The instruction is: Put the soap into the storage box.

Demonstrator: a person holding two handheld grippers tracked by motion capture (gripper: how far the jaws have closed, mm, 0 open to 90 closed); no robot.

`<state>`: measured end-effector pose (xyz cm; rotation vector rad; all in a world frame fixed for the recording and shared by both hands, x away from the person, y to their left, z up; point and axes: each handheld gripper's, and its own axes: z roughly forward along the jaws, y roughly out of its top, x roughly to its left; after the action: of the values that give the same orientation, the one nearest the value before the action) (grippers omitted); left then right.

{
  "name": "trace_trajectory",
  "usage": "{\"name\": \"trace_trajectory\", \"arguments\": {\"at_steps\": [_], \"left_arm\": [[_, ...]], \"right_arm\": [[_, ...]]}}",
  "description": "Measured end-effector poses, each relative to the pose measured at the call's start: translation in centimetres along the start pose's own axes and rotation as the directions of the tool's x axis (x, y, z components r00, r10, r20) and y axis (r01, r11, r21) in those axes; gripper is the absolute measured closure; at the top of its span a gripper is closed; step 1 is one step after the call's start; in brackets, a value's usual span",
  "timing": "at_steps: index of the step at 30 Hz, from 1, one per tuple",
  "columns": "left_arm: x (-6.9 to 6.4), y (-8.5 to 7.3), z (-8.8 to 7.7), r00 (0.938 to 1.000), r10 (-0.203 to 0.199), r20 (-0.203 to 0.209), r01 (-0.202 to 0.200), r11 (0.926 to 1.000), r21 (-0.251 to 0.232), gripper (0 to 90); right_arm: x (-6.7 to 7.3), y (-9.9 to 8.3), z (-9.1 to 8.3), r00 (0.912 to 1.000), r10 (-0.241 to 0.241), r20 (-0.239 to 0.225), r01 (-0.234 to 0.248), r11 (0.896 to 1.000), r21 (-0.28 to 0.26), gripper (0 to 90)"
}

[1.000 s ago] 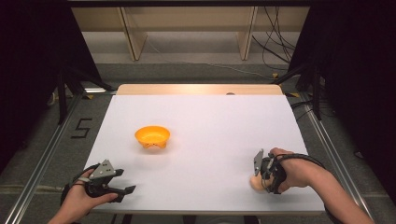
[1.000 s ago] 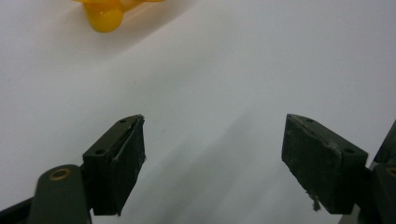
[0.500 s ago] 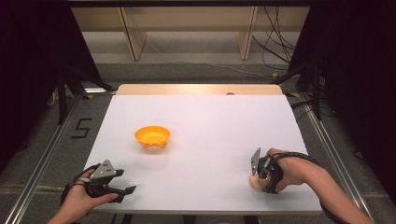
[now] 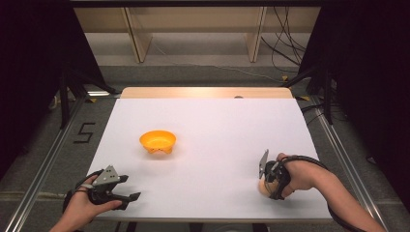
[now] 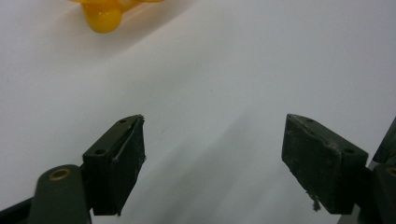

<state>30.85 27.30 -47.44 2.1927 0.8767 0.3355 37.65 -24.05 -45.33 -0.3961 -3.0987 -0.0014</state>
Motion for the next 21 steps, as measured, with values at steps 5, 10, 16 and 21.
{"name": "trace_trajectory", "arguments": {"at_steps": [5, 10, 16, 21], "left_arm": [[0.0, 0.0, 0.0, 1.0000, -0.003, 0.005, 0.003, 1.0000, -0.001, 21.1], [-0.1, 0.0, 0.1, 0.9996, -0.027, 0.008, 0.027, 0.9996, -0.004, 21.1], [-0.1, 0.0, 0.1, 0.9996, -0.027, 0.009, 0.027, 0.9996, -0.004, 21.1], [-0.1, 0.0, 0.1, 0.9996, -0.028, 0.007, 0.028, 0.9996, -0.006, 21.1]], "right_arm": [[0.0, -0.3, 0.0, 0.9992, 0.038, -0.008, -0.038, 0.999, -0.016, 33.1], [-0.1, -0.7, 0.0, 0.9983, 0.057, -0.010, -0.058, 0.998, -0.036, 33.2], [-0.3, -1.4, 0.1, 0.9968, 0.080, -0.008, -0.080, 0.991, -0.104, 33.2], [-0.2, -2.1, -0.1, 0.9922, 0.123, -0.018, -0.125, 0.982, -0.145, 33.3]]}}
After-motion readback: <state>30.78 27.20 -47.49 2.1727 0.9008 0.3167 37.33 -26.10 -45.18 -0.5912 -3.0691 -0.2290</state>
